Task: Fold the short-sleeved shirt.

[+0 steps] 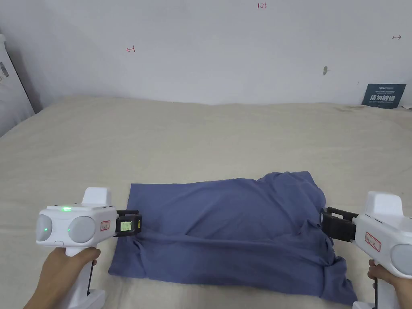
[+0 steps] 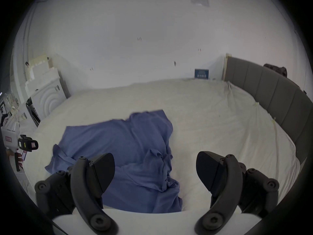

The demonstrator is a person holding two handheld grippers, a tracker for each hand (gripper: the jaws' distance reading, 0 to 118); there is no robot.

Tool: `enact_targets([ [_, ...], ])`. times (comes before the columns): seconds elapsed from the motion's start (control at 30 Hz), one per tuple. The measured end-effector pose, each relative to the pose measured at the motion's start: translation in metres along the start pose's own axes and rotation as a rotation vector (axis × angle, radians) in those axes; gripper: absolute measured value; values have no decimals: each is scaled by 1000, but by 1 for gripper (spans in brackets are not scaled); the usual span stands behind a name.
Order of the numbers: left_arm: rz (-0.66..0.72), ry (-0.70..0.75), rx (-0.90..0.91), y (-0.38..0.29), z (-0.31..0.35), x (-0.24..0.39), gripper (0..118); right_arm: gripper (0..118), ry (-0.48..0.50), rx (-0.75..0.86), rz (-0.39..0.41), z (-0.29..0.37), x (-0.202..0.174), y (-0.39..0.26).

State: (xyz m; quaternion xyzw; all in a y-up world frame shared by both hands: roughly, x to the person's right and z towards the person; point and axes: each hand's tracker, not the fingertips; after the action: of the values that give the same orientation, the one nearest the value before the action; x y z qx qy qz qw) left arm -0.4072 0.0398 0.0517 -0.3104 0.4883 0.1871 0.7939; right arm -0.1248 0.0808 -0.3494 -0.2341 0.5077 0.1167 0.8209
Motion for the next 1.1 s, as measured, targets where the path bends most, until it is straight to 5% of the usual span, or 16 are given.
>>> enact_targets([
  [0.17, -29, 8, 150, -13, 43, 10, 108, 104, -17, 139, 26, 38, -7, -2],
  [0.27, -48, 5, 240, -26, 64, 16, 91, 100, -43, 214, 30, 56, -11, -11],
  [0.33, -45, 7, 268, -35, 79, 23, 70, 77, -66, 250, 50, 67, -15, -16],
  [0.4, -56, 18, 296, -45, 88, 27, 50, 35, -71, 268, 69, 70, -13, -24],
  [0.47, -81, 33, 331, -52, 93, 30, 39, 10, -87, 302, 82, 74, -14, -31],
  [0.63, -62, 39, 383, -69, 104, 35, 1, 0, -104, 346, 87, 82, -16, -46],
  [0.93, -15, 4, 342, -73, 99, 31, 0, 0, -86, 341, 63, 83, -19, -50],
  [1.1, 8, -16, 175, -51, 79, 28, 0, 0, -91, 332, 58, 74, -19, -46],
])
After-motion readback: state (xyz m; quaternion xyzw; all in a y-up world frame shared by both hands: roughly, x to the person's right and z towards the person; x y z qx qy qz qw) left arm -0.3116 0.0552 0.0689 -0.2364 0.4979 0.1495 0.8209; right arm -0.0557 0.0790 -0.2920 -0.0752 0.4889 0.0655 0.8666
